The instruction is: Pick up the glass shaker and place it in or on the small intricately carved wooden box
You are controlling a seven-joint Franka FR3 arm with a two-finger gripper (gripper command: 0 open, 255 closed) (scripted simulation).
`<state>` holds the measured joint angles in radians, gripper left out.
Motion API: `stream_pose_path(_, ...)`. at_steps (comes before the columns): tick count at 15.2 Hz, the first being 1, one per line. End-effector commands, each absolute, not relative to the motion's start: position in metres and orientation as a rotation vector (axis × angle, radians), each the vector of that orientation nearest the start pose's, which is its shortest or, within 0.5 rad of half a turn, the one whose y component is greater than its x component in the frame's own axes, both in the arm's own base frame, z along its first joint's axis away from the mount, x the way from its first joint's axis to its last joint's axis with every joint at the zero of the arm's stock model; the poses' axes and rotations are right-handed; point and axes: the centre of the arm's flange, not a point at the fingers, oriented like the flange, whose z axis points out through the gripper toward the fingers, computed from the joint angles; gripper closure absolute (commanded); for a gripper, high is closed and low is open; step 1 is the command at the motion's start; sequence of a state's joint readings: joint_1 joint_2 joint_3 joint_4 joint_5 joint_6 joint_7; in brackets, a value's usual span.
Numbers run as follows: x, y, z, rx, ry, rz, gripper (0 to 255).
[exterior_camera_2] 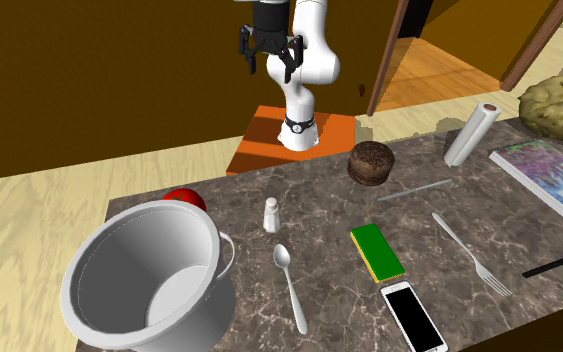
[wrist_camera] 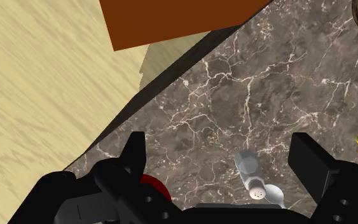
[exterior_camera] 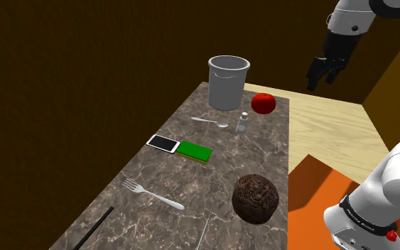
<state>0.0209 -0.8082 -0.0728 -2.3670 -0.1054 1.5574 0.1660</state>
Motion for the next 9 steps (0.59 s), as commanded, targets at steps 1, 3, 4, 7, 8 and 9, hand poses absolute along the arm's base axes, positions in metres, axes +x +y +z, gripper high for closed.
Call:
stream_pose_path(1,0.299,-0.034,0.59,-3.179,0.314,-0.001,0)
stream_pose_path(3,0.318,-0.034,0.573,-3.17,0.283,-0.003,0)
stream_pose_path(4,0.328,-0.034,0.564,-3.165,0.268,-0.004,0)
stream_pose_path(7,0.357,-0.033,0.538,-3.151,0.223,-0.006,0)
stream_pose_path(8,0.367,-0.033,0.53,-3.146,0.208,-0.007,0)
stream_pose_path(9,0.376,-0.032,0.521,-3.141,0.193,-0.008,0)
